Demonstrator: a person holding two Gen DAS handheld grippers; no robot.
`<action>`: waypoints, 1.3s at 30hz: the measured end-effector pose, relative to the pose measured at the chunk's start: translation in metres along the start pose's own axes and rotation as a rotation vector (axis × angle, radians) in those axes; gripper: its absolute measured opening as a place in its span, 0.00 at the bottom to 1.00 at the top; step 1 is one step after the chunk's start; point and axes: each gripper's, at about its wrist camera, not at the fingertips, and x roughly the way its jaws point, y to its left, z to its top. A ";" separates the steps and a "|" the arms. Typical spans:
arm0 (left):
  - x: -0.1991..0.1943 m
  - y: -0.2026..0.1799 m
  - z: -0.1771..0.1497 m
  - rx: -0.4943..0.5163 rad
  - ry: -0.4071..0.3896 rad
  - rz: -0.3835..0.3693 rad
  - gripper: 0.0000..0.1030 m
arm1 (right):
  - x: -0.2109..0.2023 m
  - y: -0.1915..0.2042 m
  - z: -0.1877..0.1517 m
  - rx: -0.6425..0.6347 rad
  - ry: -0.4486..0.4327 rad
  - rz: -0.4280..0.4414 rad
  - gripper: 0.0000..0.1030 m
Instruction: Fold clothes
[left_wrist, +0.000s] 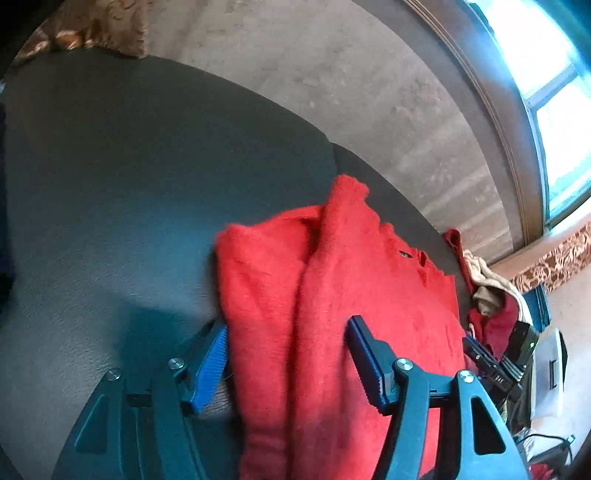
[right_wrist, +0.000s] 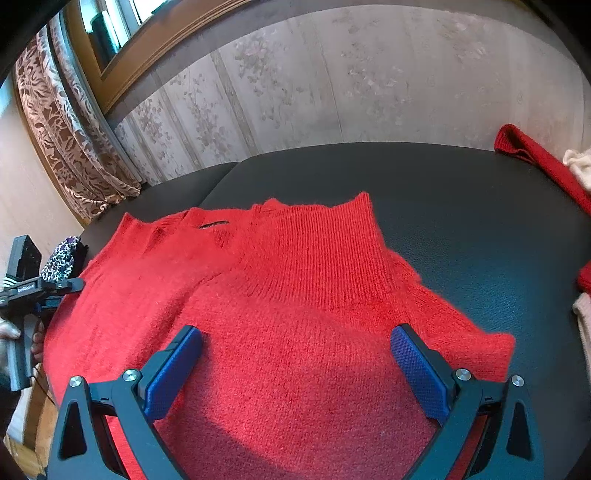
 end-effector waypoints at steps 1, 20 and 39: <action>0.001 -0.001 0.000 0.004 -0.004 -0.003 0.50 | 0.000 -0.001 0.000 0.003 -0.001 0.004 1.00; -0.043 0.010 0.058 -0.026 -0.047 0.095 0.18 | -0.037 0.064 0.009 -0.374 0.274 0.225 0.99; -0.077 -0.067 0.058 -0.129 -0.041 -0.219 0.14 | 0.010 0.040 -0.003 -0.420 0.371 0.351 1.00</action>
